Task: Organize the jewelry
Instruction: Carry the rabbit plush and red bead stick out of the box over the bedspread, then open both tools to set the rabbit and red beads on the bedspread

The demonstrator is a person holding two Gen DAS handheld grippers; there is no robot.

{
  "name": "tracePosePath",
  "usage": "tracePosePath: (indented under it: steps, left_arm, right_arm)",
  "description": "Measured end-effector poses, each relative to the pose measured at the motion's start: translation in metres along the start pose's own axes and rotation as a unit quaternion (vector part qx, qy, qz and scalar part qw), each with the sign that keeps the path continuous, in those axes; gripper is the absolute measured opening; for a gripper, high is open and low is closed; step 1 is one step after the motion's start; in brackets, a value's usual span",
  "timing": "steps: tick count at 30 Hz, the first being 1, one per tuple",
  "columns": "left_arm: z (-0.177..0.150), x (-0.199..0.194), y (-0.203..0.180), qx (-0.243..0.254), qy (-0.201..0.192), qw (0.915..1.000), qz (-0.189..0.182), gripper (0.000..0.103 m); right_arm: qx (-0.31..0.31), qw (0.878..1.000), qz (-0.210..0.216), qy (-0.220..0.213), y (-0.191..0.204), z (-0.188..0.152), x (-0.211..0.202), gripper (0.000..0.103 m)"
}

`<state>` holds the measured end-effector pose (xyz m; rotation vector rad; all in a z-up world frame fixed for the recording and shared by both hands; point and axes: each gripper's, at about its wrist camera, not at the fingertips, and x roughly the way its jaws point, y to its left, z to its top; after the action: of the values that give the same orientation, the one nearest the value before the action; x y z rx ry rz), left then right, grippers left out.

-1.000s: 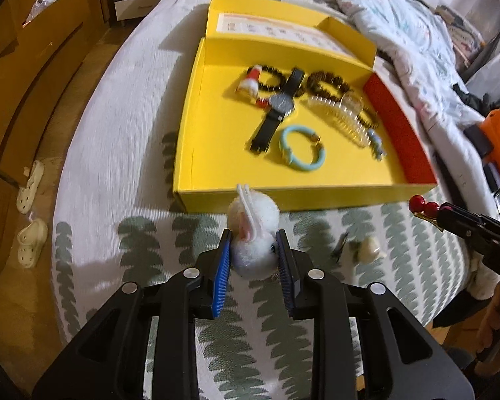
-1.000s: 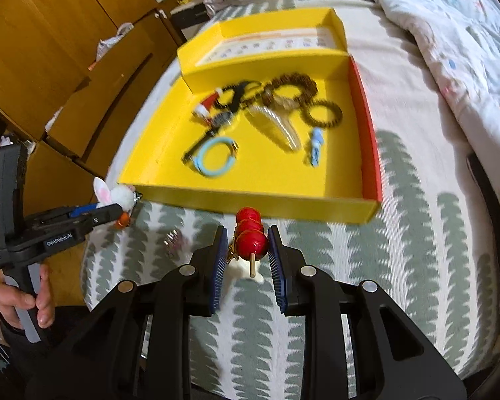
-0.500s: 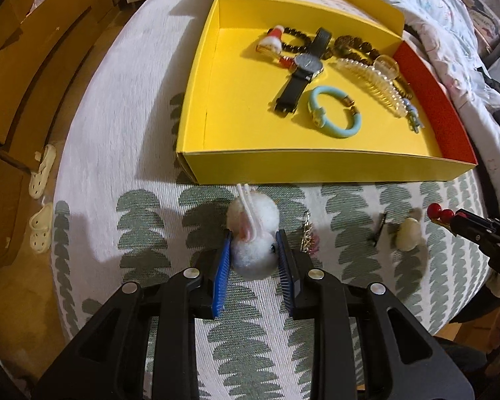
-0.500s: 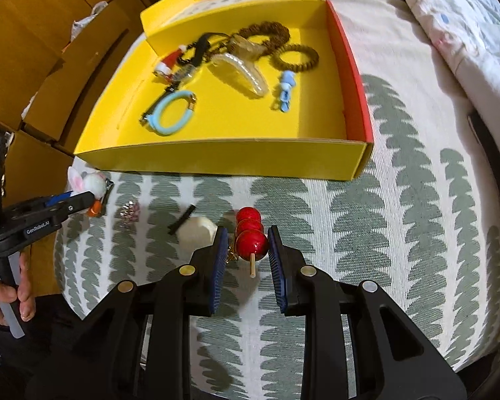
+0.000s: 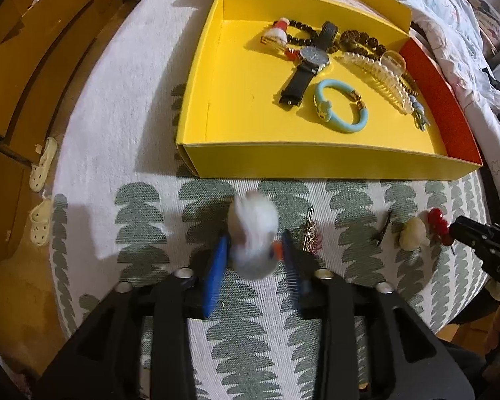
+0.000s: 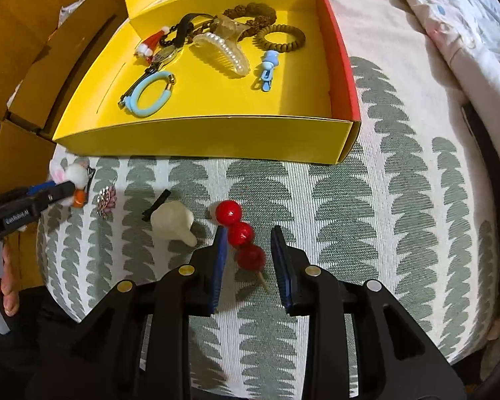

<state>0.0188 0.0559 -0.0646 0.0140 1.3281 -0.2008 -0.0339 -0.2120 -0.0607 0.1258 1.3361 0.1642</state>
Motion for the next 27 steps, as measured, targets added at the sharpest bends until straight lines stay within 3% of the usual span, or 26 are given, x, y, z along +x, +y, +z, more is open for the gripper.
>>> tracePosePath:
  steps: [2,14,18,20,27]
  left_arm:
    - [0.002,-0.005,-0.001,-0.001,-0.008,1.0,-0.004,0.048]
    - [0.011,-0.024,-0.009,-0.002,-0.028,0.9993,-0.026,0.048]
    - [0.021,-0.036,-0.006,-0.017,-0.044,0.9979,-0.045,0.048]
    - [0.027,-0.042,-0.007,-0.024,-0.054,0.9969,-0.052,0.057]
    - [0.051,-0.037,-0.019,-0.034,-0.055,0.9955,-0.07,0.057]
  right_arm:
    - [-0.003,1.0,-0.007,-0.007,0.001,0.001,-0.004,0.032]
    - [-0.019,0.998,-0.003,-0.057,0.025,0.017,-0.035,0.032]
    - [-0.014,0.997,0.0,-0.077,0.029,0.025,-0.039,0.032]
    - [-0.008,0.996,0.004,-0.086,0.029,0.033,-0.041,0.032]
    - [0.011,0.994,0.009,-0.108,0.029,0.058,-0.045,0.032]
